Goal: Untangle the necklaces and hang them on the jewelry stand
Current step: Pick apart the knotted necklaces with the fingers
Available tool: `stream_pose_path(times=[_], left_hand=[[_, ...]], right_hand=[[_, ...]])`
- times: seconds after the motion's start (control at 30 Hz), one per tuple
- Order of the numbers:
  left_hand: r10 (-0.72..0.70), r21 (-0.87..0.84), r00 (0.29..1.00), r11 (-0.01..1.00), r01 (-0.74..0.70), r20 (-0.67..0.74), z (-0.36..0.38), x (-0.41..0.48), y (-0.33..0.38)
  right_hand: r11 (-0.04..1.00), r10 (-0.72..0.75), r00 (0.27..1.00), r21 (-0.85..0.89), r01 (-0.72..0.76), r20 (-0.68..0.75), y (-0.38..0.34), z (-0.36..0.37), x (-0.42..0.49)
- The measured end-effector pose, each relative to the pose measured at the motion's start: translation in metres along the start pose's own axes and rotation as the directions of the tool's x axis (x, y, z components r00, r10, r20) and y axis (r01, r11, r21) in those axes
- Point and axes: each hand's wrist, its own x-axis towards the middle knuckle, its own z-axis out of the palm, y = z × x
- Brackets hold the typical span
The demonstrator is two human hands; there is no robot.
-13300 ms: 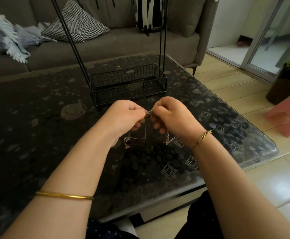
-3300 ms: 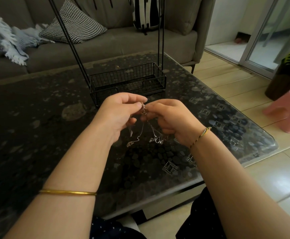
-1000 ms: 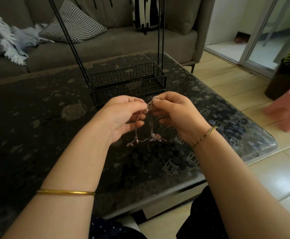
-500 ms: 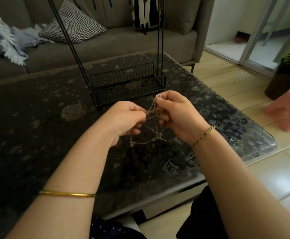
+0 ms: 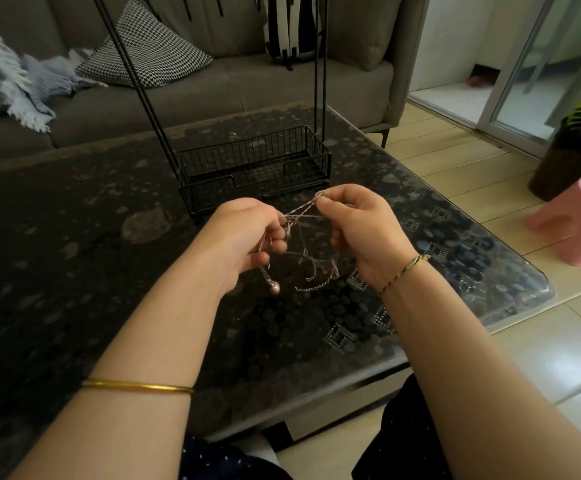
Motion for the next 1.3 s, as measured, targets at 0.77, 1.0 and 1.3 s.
stream_pose_path(times=[0.77, 1.0, 1.3], left_hand=[[0.045, 0.528, 0.997, 0.849, -0.006, -0.061, -0.004, 0.011, -0.011], [-0.084, 0.158, 0.985, 0.982, 0.109, -0.152, -0.003, 0.006, -0.002], [-0.077, -0.162, 0.997, 0.984, 0.072, -0.021, -0.001, -0.003, 0.001]], right_hand=[[0.982, 0.112, 0.933, 0.182, -0.051, -0.343, 0.009, -0.007, 0.014], [0.959, 0.198, 0.938, 0.252, -0.126, -0.283, 0.003, -0.009, 0.011], [0.885, 0.245, 0.966, 0.426, -0.188, -0.083, -0.003, -0.002, 0.005]])
